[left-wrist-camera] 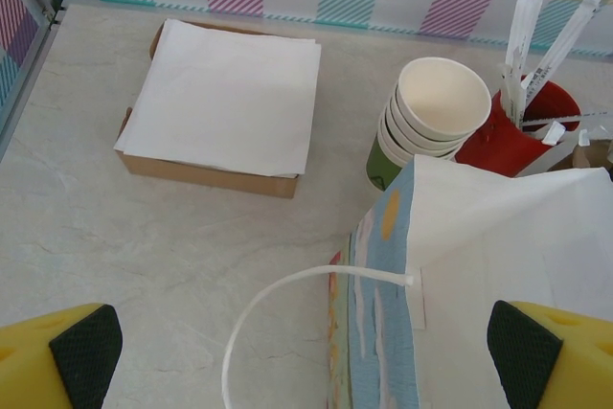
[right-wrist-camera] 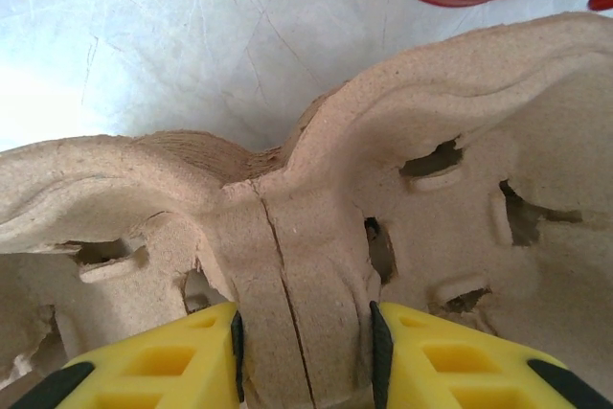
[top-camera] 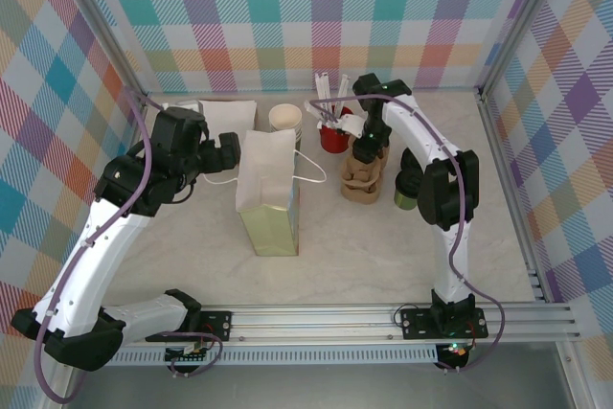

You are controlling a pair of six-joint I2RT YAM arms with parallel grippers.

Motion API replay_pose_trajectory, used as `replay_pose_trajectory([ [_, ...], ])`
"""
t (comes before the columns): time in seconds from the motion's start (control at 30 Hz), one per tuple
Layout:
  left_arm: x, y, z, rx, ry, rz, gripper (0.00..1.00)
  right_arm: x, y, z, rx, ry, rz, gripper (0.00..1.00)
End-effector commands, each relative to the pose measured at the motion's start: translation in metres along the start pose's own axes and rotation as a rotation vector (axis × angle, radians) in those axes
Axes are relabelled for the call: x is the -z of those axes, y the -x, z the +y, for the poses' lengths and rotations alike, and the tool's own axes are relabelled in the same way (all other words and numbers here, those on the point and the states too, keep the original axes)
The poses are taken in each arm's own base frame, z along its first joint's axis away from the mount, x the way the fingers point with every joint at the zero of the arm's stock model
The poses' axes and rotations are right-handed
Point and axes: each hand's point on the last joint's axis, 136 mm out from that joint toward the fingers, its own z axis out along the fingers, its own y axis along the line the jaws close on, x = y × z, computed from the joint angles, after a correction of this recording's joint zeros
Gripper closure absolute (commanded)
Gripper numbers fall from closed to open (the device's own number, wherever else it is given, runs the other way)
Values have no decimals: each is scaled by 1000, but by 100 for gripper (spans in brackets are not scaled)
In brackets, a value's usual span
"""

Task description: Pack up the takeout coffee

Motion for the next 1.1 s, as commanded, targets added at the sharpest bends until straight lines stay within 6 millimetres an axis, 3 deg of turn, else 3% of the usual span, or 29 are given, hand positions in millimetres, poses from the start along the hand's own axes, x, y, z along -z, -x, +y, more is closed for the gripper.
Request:
replay_pose_trajectory([
  [0.0, -4, -2, 3, 6, 8, 12, 0, 5, 1, 12, -4, 35, -12, 62],
  [0.6, -2, 1, -3, 17, -23, 13, 0, 57, -4, 17, -16, -33, -104, 64],
  [1.07, -9, -15, -9, 59, -55, 143, 0, 121, -15, 53, -84, -29, -297, 64],
])
